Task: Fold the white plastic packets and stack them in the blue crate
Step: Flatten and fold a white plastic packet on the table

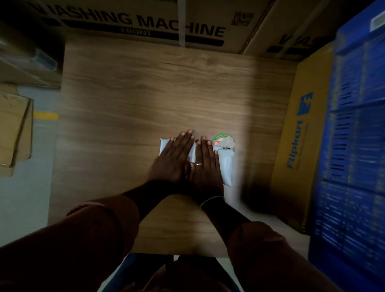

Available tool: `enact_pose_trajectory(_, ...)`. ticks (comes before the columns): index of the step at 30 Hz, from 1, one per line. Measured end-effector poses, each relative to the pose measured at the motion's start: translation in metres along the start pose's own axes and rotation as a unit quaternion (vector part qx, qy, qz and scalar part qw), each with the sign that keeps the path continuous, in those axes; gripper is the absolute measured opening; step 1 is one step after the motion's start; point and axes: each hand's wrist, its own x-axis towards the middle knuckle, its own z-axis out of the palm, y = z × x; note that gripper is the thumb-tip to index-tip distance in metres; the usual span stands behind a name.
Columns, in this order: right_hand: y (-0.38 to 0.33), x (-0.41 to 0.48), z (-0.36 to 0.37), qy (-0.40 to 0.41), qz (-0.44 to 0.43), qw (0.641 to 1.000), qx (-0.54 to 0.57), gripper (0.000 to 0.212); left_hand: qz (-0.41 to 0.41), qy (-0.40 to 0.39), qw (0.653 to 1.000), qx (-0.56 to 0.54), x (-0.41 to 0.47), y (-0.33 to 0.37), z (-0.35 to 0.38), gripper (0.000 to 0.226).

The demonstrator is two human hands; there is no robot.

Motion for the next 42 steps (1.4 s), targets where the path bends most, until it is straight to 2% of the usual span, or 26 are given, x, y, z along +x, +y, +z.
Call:
enact_pose_trajectory(8, 0.001, 0.003, 0.010, 0.026, 0.004, 1.000, -0.007, 0.060, 0.021, 0.031, 0.999, 0.033, 0.001, -0.003, 0.007, 0.066)
enact_pose_trajectory(12, 0.004, -0.001, 0.011, 0.015, -0.010, 1.000, -0.005, 0.060, 0.025, 0.022, 0.999, 0.032, 0.000, -0.005, 0.008, 0.057)
enact_pose_trajectory(17, 0.006, -0.003, 0.002, 0.017, -0.023, 0.999, 0.028, 0.062, 0.008, 0.011, 1.000, 0.011, 0.000, 0.001, 0.003, 0.057)
enact_pose_trajectory(20, 0.010, -0.003, -0.009, 0.034, -0.011, 0.998, 0.051, 0.060, -0.035, 0.015, 0.999, -0.008, 0.002, 0.009, 0.001, 0.057)
enact_pose_trajectory(24, 0.027, 0.002, -0.025, 0.037, 0.060, 0.997, 0.036, 0.059, -0.088, 0.027, 0.995, 0.027, 0.009, 0.030, -0.002, 0.054)
enact_pose_trajectory(29, 0.041, 0.003, -0.017, 0.027, 0.048, 0.998, 0.036, 0.060, -0.110, 0.031, 0.992, 0.049, 0.011, 0.036, 0.014, 0.055)
enact_pose_trajectory(34, 0.041, 0.004, -0.012, 0.039, 0.045, 0.997, 0.042, 0.062, -0.113, 0.025, 0.991, 0.072, 0.012, 0.035, 0.020, 0.057)
enact_pose_trajectory(42, 0.043, 0.007, -0.009, 0.040, 0.047, 0.997, 0.037, 0.064, -0.098, 0.040, 0.993, 0.045, 0.012, 0.029, 0.020, 0.056)
